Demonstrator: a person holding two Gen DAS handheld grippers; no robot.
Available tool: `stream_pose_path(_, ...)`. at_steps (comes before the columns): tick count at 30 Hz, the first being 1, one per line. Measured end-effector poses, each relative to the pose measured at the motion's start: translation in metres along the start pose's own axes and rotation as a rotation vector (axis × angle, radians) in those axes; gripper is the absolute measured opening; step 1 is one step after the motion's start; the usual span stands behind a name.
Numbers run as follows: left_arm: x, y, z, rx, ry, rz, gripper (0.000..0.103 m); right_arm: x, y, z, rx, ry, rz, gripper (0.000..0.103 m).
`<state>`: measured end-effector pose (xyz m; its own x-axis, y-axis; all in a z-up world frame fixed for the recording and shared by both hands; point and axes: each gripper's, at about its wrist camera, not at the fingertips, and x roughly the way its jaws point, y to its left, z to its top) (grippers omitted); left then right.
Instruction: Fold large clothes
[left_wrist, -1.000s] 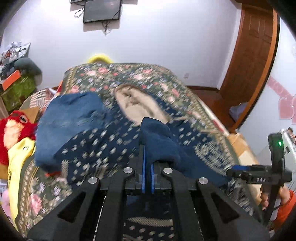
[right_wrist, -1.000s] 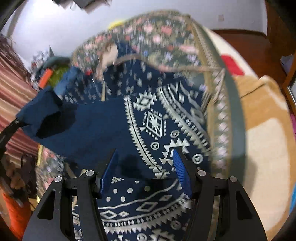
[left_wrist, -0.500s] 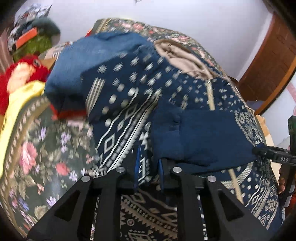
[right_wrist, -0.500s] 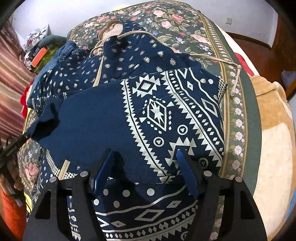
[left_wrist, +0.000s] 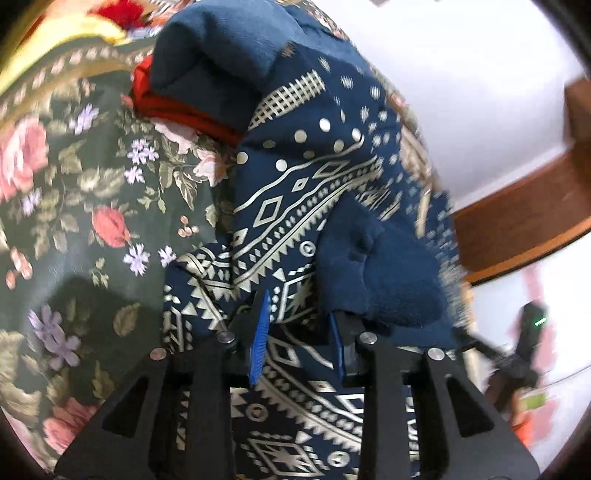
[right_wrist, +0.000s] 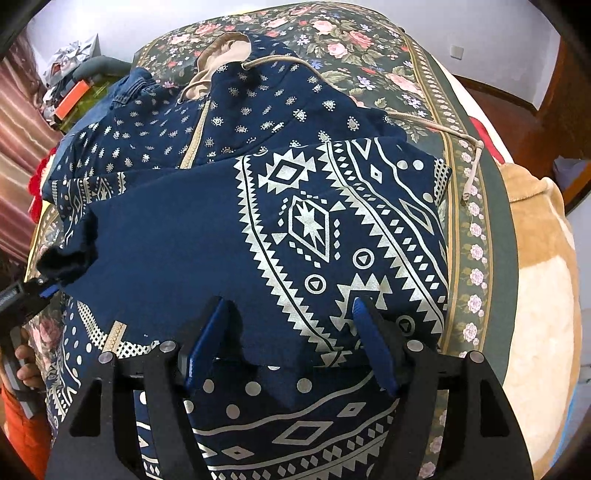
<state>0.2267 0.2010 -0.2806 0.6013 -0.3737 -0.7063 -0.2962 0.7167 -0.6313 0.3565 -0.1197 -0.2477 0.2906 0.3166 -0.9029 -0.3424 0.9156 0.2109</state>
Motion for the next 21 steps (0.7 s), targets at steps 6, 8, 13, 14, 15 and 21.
stream_pose_path(6, -0.005, 0.037, -0.002, -0.177, 0.022, -0.129, 0.030, 0.001, 0.001, 0.000, -0.006, 0.002, -0.011, 0.068)
stream_pose_path(8, -0.009, 0.042, -0.007, -0.184, 0.016, -0.127, 0.030, 0.001, 0.002, 0.000, -0.007, 0.003, -0.014, 0.068)
stream_pose_path(13, -0.030, 0.038, -0.010, -0.092, -0.068, 0.132, 0.030, 0.001, 0.003, 0.000, -0.005, 0.004, -0.021, 0.068)
stream_pose_path(14, -0.033, 0.037, -0.010, -0.078, -0.068, 0.152, 0.030, 0.001, 0.003, 0.000, -0.005, 0.004, -0.021, 0.068)
stream_pose_path(15, -0.039, 0.035, -0.010, -0.052, -0.069, 0.188, 0.030, 0.001, 0.003, 0.000, -0.004, 0.004, -0.022, 0.068)
stream_pose_path(21, -0.058, 0.008, -0.013, 0.176, -0.090, 0.373, 0.030, -0.009, 0.004, 0.005, 0.015, 0.033, -0.014, 0.068)
